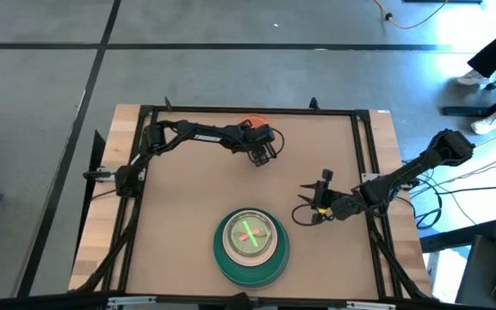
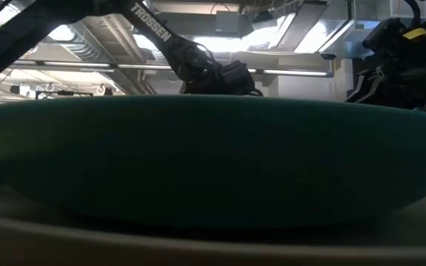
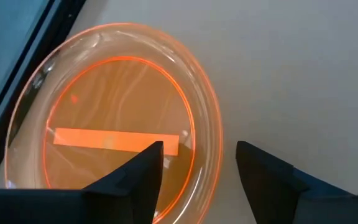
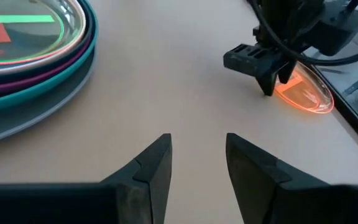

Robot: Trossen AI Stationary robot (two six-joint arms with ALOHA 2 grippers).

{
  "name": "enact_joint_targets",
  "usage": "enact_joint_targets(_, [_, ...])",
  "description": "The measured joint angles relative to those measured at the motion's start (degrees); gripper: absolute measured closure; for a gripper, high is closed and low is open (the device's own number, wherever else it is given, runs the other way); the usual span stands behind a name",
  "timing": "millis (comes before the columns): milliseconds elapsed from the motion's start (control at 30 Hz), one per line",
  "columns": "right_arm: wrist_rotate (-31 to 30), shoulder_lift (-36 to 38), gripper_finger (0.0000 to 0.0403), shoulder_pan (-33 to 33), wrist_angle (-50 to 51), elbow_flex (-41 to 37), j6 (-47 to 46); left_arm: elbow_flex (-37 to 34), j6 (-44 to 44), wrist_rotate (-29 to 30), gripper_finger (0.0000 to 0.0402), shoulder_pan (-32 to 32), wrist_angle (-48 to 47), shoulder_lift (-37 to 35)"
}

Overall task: Stack plastic plates
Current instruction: Stack the orange transparent plate on top of the green transparent plate

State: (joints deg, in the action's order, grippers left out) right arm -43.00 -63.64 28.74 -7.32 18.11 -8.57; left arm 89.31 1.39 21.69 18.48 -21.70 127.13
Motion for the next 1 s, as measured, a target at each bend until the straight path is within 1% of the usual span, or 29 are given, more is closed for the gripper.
enact_joint_targets(67, [-0.1, 0.0, 0.0258, -0.2, 0.0, 0.0, 0.0, 0.0, -0.1, -0.3, 0.0216, 0.1, -0.2, 0.0])
enact_joint_targets(167, [-0.3, 0.0, 0.0258, -0.4, 0.2, 0.0, 0.0, 0.0, -0.2, -0.9, 0.0246, 0.2, -0.7, 0.0])
enact_joint_targets(300, [-0.9, 0.0, 0.0258, -0.7, 0.3, 0.0, 0.0, 0.0, -1.9, -1.4, 0.0297, 0.2, -1.3, 0.0])
enact_joint_targets(433, [-0.8, 0.0, 0.0258, -1.5, 0.6, 0.0, 0.1, 0.0, -4.5, -3.9, 0.0349, 0.2, -1.2, 0.0])
enact_joint_targets(567, [0.0, 0.0, 0.0258, -1.9, 1.0, 0.0, 0.0, 0.0, -6.7, -3.9, 0.0393, 0.2, -1.1, 0.0])
enact_joint_targets(800, [0.0, 0.0, 0.0258, -1.9, 1.1, 0.0, 0.0, 0.0, -8.0, -3.5, 0.0397, -0.3, -0.7, -0.4])
enact_joint_targets(1000, [0.0, 0.0, 0.0258, -1.8, 1.1, 0.0, -0.1, -0.1, -9.5, 0.6, 0.0398, -3.0, -0.4, -1.3])
